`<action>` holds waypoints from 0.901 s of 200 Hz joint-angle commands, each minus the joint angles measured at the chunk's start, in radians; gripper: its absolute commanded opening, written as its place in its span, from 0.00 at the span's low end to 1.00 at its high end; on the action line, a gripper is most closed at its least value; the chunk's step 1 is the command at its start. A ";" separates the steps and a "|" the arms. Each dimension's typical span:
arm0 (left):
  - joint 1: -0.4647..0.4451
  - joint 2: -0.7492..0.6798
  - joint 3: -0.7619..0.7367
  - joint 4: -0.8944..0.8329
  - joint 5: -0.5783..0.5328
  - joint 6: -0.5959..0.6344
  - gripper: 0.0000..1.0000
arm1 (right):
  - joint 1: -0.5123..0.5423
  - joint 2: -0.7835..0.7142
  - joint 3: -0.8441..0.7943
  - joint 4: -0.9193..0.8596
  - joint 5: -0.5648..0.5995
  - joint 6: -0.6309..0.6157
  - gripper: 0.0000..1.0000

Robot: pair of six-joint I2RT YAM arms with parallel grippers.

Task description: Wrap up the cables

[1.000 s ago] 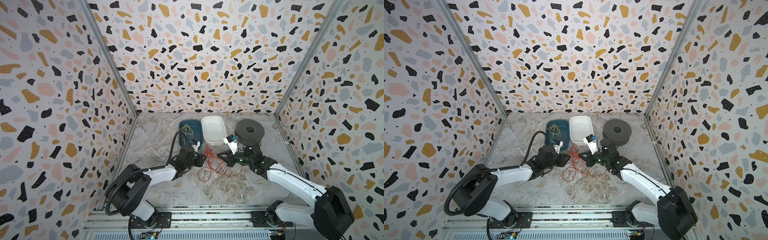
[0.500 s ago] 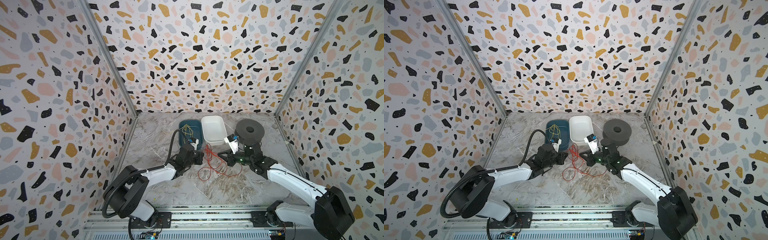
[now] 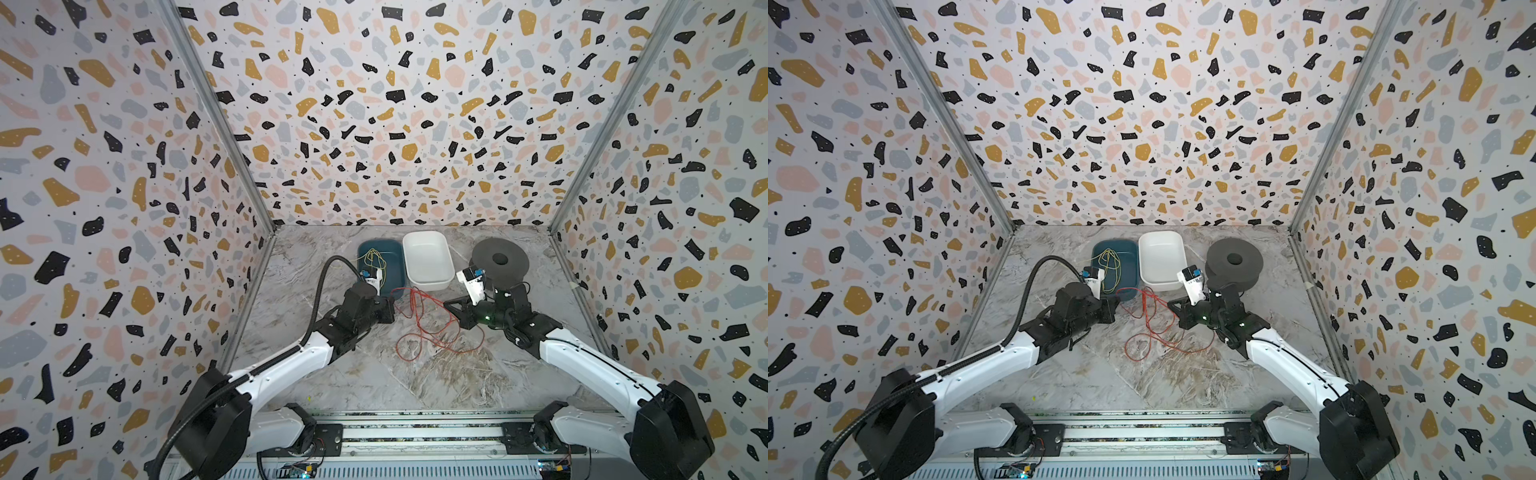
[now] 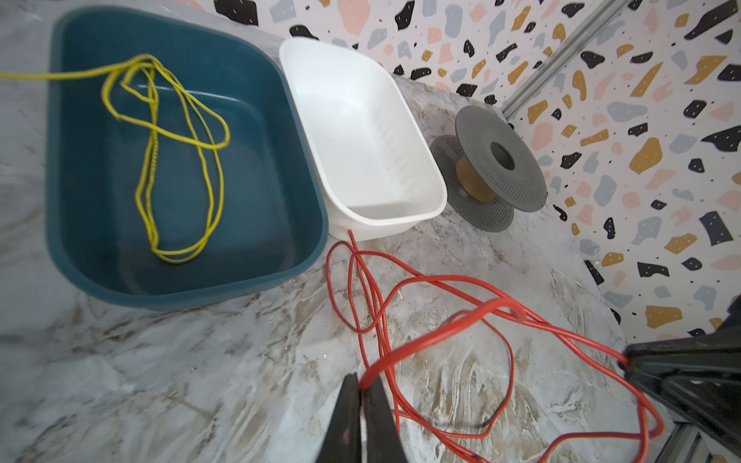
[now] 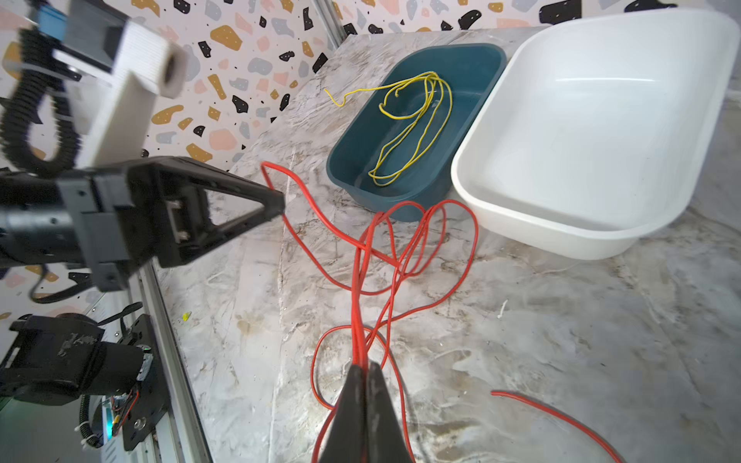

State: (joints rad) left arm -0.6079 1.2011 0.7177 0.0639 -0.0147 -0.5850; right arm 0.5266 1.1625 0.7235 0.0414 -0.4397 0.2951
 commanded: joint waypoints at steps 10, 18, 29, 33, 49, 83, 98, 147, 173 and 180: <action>0.048 -0.127 0.065 -0.187 -0.058 0.029 0.00 | -0.009 -0.036 0.048 -0.049 0.057 0.004 0.00; 0.066 -0.161 0.077 -0.229 -0.060 0.036 0.00 | -0.010 -0.041 0.047 -0.052 0.076 0.006 0.00; 0.095 -0.198 0.102 -0.293 -0.058 0.053 0.00 | -0.015 -0.048 0.047 -0.057 0.089 0.015 0.00; 0.104 -0.210 0.112 -0.319 -0.056 0.060 0.00 | -0.017 -0.047 0.048 -0.059 0.091 0.019 0.00; 0.138 -0.247 0.166 -0.414 -0.051 0.093 0.00 | -0.019 -0.042 0.054 -0.065 0.074 0.023 0.00; 0.202 -0.279 0.335 -0.642 -0.112 0.183 0.00 | 0.023 0.005 0.082 -0.067 -0.071 -0.016 0.00; 0.231 -0.287 0.403 -0.721 -0.169 0.211 0.00 | 0.096 0.030 0.111 -0.114 -0.042 -0.063 0.02; 0.275 -0.297 0.387 -0.731 -0.151 0.237 0.00 | 0.163 0.072 0.111 -0.213 0.032 -0.058 0.27; 0.299 -0.304 0.341 -0.688 -0.087 0.233 0.00 | 0.105 0.019 0.098 -0.275 0.068 -0.040 0.53; 0.305 -0.299 0.341 -0.690 -0.089 0.240 0.00 | 0.080 0.006 0.095 -0.287 0.064 -0.026 0.68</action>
State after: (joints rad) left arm -0.3241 0.9001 1.0794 -0.6300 -0.1402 -0.3752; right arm 0.6659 1.2362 0.8204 -0.1661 -0.4072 0.2432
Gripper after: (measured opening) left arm 0.047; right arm 0.489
